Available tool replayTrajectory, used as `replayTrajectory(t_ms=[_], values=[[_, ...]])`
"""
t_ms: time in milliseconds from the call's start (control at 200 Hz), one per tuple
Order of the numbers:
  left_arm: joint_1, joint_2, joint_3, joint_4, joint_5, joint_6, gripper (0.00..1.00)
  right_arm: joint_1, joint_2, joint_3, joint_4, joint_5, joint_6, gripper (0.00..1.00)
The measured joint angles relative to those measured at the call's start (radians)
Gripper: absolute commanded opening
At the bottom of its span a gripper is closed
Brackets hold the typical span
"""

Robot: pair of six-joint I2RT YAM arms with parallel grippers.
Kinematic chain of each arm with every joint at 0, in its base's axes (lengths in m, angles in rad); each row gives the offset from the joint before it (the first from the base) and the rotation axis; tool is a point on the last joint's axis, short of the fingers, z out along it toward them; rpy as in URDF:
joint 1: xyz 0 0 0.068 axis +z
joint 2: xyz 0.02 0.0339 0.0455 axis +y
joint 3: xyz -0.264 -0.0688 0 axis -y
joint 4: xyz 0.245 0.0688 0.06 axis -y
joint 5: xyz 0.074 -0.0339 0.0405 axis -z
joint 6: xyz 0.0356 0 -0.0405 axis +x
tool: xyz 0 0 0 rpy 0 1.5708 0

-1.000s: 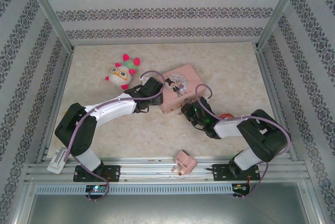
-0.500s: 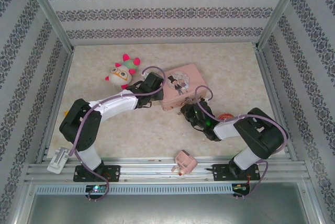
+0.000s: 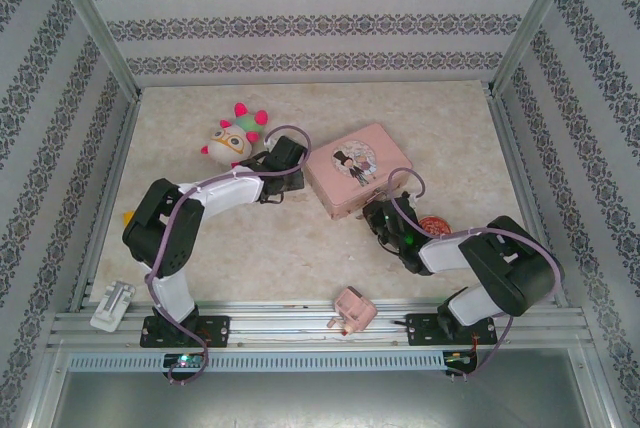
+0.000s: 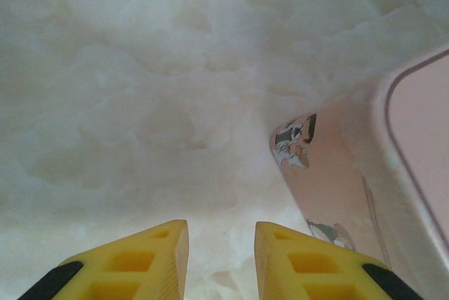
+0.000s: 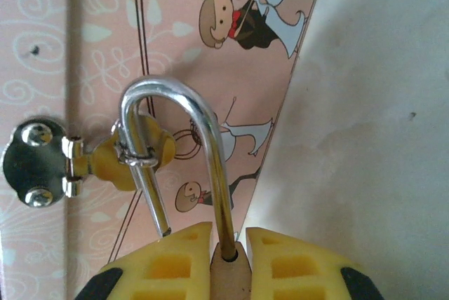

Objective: Unlock the padlock with the key

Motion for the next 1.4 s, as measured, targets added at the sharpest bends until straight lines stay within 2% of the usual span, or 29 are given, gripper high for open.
replayTrajectory(t_ms=[85, 180, 225, 330, 415, 585, 715, 929, 1399], values=[[0.0, -0.004, -0.005, -0.003, 0.001, -0.012, 0.47, 0.0, 0.013, 0.011, -0.001, 0.008, 0.0, 0.0], [-0.005, -0.051, -0.034, -0.006, -0.001, -0.047, 0.74, 0.003, 0.026, 0.021, -0.001, 0.017, 0.0, 0.0], [-0.011, -0.091, -0.048, -0.009, -0.009, -0.061, 0.83, 0.008, 0.028, 0.023, -0.001, 0.023, 0.001, 0.0], [-0.053, -0.174, -0.05, 0.0, -0.032, -0.094, 0.93, 0.015, 0.034, 0.023, 0.0, 0.025, 0.006, 0.0], [-0.095, -0.196, -0.035, 0.013, -0.035, -0.11, 0.95, 0.015, 0.037, 0.023, 0.0, 0.027, 0.013, 0.0], [-0.134, -0.103, 0.015, 0.021, -0.011, -0.122, 0.94, 0.014, 0.037, 0.023, 0.001, 0.03, 0.022, 0.0], [-0.137, -0.039, 0.011, 0.015, 0.003, -0.128, 0.84, 0.005, 0.037, 0.023, 0.001, 0.029, 0.023, 0.0], [-0.138, -0.039, 0.002, 0.043, 0.012, -0.144, 0.68, -0.029, 0.033, 0.023, 0.014, 0.019, 0.023, 0.0], [-0.138, -0.042, -0.01, 0.069, 0.016, -0.146, 0.58, -0.06, 0.015, 0.021, 0.008, 0.01, 0.023, 0.0]])
